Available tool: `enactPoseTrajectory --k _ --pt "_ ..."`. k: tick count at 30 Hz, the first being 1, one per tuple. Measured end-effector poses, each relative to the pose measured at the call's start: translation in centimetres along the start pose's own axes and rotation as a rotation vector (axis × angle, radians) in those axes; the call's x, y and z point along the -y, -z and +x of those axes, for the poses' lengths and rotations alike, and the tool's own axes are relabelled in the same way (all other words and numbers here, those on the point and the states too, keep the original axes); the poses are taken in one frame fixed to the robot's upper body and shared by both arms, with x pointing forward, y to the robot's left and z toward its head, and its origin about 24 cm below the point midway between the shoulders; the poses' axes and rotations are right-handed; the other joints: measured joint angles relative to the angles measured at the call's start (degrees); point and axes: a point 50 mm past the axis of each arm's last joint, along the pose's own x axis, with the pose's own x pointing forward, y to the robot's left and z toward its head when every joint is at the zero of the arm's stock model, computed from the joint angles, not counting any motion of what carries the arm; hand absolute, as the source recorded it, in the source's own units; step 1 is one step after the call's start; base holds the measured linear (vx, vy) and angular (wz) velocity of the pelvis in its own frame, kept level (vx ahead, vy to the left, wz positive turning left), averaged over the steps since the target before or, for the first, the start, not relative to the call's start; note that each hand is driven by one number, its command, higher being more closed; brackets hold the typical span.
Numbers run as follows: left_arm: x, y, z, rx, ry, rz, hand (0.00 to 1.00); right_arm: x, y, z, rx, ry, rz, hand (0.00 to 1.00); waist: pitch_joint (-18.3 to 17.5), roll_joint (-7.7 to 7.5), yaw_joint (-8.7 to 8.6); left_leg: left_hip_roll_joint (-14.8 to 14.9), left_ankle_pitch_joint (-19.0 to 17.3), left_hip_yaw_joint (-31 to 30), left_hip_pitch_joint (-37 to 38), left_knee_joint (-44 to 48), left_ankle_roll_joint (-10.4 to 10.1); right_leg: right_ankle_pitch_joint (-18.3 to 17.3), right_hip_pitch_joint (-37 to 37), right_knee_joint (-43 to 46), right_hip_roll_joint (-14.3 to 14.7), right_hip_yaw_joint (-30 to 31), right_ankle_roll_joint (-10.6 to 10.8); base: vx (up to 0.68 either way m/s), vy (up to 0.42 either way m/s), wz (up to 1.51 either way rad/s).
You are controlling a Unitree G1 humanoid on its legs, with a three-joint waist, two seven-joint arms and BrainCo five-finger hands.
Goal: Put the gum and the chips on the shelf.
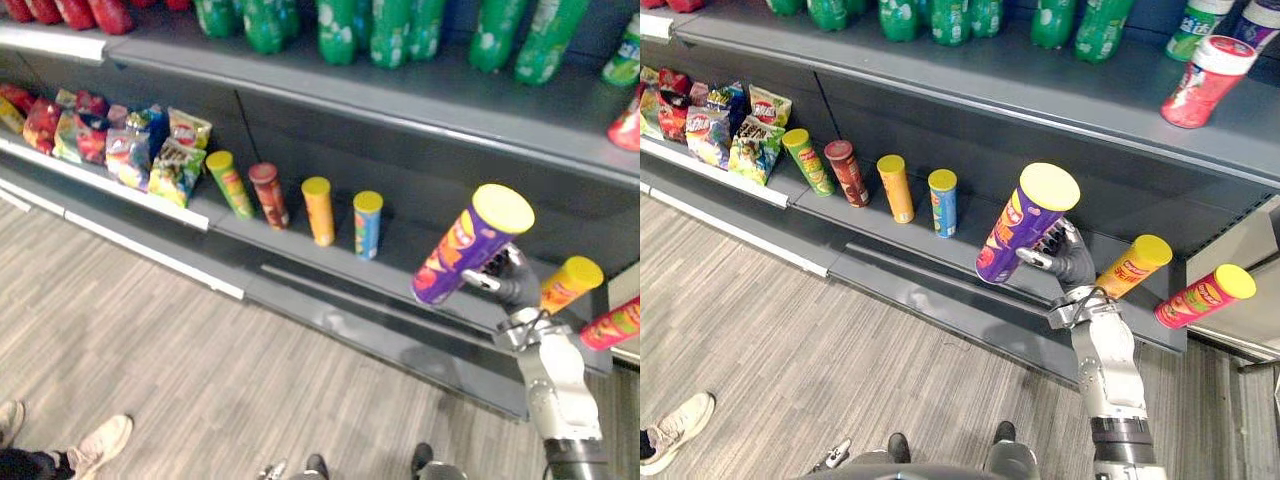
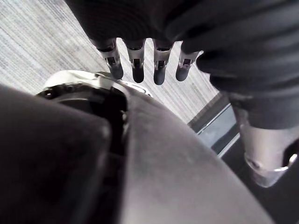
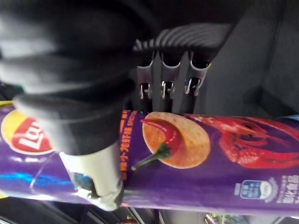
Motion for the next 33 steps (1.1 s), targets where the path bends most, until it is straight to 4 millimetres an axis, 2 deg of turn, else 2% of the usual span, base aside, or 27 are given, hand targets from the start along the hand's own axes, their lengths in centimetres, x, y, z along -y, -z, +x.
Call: enactPoseTrajectory --k 3,4,10,12,14,18,24,27,33 --pt "0.1 -0.7 0.2 0.04 -0.027 0.033 0.0 -0.4 0.2 0.0 -0.003 0.003 -0.031 1.0 0.3 0.01 -0.02 -1.3 1.4 0.5 0.1 -2.8 0.6 -0.7 -1.1 0.1 -0.8 1.1 0.3 -0.1 0.035 -0.05" --pt "0.4 -1.2 0.4 0.065 -0.044 0.051 0.0 -0.4 0.2 0.0 0.007 0.014 -0.037 1.0 0.7 0.49 -0.16 -1.7 2.0 0.5 0.0 -4.7 0.4 -0.7 -2.0 0.3 -0.9 1.5 0.3 -0.09 0.017 0.0" --pt "1.7 -4.5 1.4 0.18 -0.047 0.095 0.0 -0.7 -0.1 0.6 0.029 0.07 -0.123 1.0 3.4 0.64 -0.58 -1.9 2.9 0.2 -1.2 -4.9 0.5 -0.7 -4.4 2.4 -1.2 2.6 0.3 -0.05 0.0 -0.04" --pt "2.2 -5.4 1.7 0.216 -0.043 0.104 0.0 -0.7 -0.6 1.1 0.053 0.088 -0.154 1.0 3.7 0.66 -0.68 -2.0 3.3 -0.1 -2.3 -4.9 0.6 -0.7 -5.8 3.4 -1.4 2.9 0.2 -0.02 -0.001 0.11" --pt "3.6 -6.7 2.2 0.25 0.0 0.128 0.0 -0.6 -1.3 2.2 0.097 0.122 -0.179 1.0 5.4 0.91 -0.67 -2.1 3.9 -1.1 -3.2 -4.9 0.7 -0.7 -6.5 4.3 -1.7 3.0 0.2 -0.01 0.0 0.21" --pt "5.0 -8.0 2.5 0.29 0.048 0.156 0.0 -0.4 -2.1 4.0 0.144 0.178 -0.236 1.0 7.3 1.4 -0.63 -2.4 4.8 -2.3 -5.0 -4.9 0.9 -1.1 -8.9 6.6 -2.4 3.3 -0.2 -0.03 0.006 0.19" --pt "7.3 -10.6 2.8 0.377 0.122 0.196 0.0 0.5 -3.6 6.9 0.191 0.284 -0.291 1.0 11.6 3.45 -0.54 -3.7 6.6 -3.6 -7.7 -4.9 1.4 -1.5 -12.2 9.3 -4.0 3.6 -0.1 -0.04 0.011 0.14" --pt "8.0 -11.3 2.7 0.406 0.149 0.19 0.0 0.8 -4.1 7.6 0.211 0.32 -0.299 1.0 12.6 4.24 -0.59 -3.9 7.0 -3.8 -8.8 -4.9 1.3 -1.6 -13.3 9.5 -4.2 3.8 0.0 -0.04 0.003 0.06" --pt "10.5 -13.1 2.1 0.49 0.241 0.18 0.0 2.9 -5.7 9.5 0.227 0.421 -0.402 1.0 14.6 5.86 -0.65 -4.3 8.5 -5.2 -11.2 -4.9 1.3 -2.8 -16.2 12.6 -5.2 2.9 -0.1 -0.01 -0.021 0.14"
